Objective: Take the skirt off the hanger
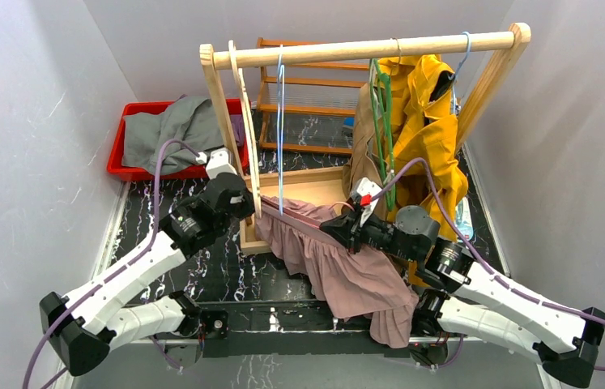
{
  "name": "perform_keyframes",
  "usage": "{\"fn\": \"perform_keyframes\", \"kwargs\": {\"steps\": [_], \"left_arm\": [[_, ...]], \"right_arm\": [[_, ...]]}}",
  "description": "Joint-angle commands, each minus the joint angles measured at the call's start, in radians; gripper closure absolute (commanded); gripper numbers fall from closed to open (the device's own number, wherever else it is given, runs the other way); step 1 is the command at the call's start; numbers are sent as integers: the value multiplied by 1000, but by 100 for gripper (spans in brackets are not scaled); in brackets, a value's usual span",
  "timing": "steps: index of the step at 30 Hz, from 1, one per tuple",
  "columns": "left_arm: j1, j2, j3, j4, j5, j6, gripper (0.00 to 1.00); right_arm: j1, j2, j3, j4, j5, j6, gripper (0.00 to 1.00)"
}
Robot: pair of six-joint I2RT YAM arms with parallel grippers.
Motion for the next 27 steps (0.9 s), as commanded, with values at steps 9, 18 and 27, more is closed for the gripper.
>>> {"fn": "perform_keyframes", "kwargs": {"steps": [9,18,27], "left_arm": [[177,32,-5,-10,162,65,100],[175,-170,-192,441,687,195,100],[175,-222,-224,408,779,229,100]], "right_arm": [[2,-104,89,-76,-59,-53,100],[2,-24,78,74,-113,-21,100],[1,158,145,225,-74,-65,100]]}}
